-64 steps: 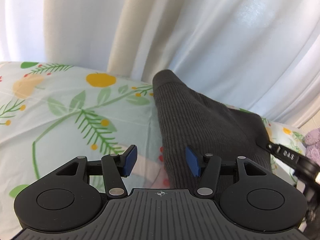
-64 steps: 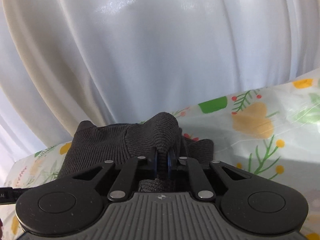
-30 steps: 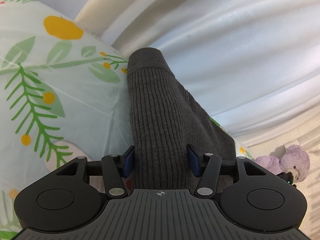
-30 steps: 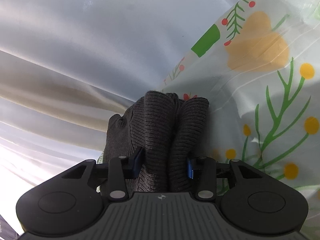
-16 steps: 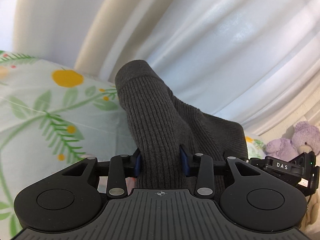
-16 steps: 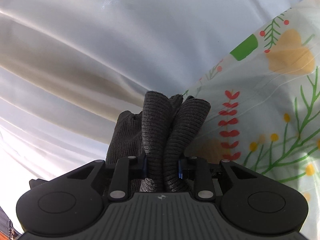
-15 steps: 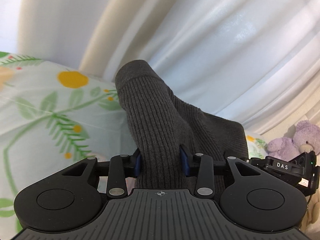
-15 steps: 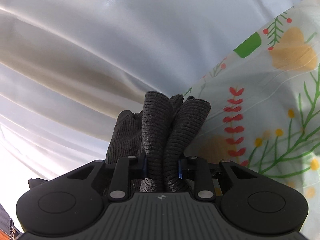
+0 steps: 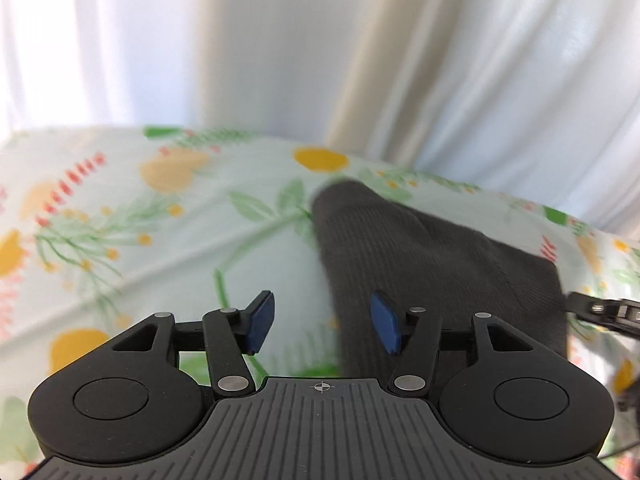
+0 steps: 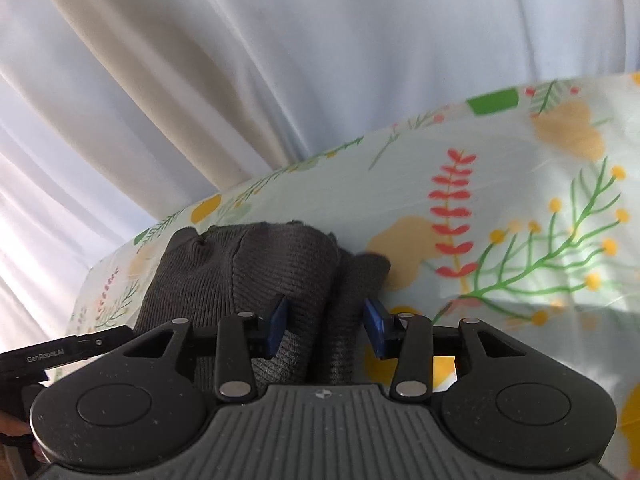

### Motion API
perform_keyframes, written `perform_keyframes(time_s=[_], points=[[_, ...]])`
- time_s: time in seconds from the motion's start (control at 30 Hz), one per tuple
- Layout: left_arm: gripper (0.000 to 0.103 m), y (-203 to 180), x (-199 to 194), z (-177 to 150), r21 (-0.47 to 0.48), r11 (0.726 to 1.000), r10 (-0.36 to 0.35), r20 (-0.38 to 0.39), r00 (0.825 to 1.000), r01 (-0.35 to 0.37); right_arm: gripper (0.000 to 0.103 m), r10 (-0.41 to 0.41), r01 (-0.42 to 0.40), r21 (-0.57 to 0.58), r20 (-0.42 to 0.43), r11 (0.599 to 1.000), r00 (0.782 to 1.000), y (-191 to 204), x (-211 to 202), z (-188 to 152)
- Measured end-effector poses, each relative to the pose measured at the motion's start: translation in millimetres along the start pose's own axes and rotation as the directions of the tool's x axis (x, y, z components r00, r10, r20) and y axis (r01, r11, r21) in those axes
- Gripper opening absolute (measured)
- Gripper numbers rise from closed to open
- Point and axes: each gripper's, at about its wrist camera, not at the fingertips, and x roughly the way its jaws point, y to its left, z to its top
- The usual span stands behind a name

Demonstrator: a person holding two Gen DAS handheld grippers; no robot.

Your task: Fold small clothes

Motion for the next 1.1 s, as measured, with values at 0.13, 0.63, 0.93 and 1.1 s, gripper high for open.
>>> perform_keyframes(time_s=[0.13, 0.63, 0.93, 1.1], points=[[0.059, -7.5, 14.5, 14.8, -0.08, 0.997, 0.003, 0.004, 1.0, -0.003, 0.041, -0.09, 0.104, -0.12, 0.122, 0.987, 0.988, 31.9, -12.4, 6.0], [0.065, -49.4, 100.4, 10.5, -0.061, 0.994, 0.09, 0.039, 0.995, -0.088, 0.031, -0.088, 0.148, -0.284, 0.214, 0.947, 0.973, 60.5, 65.5, -18.3], [0.073, -46.0, 98.7, 6.0, -0.075, 0.993, 0.092, 0.06, 0.994, -0.087, 0.036, -0.055, 0.14, -0.293, 0.279, 0.946, 0.959, 49.2, 65.2, -26.7], [0.072, -31.8, 56.2, -5.9, -0.083, 0.996, -0.026, 0.047, 0.999, 0.03, 0.038, -0.056, 0.11, -0.238, 0.223, 0.965, 0.973, 50.3, 41.5, -28.7]])
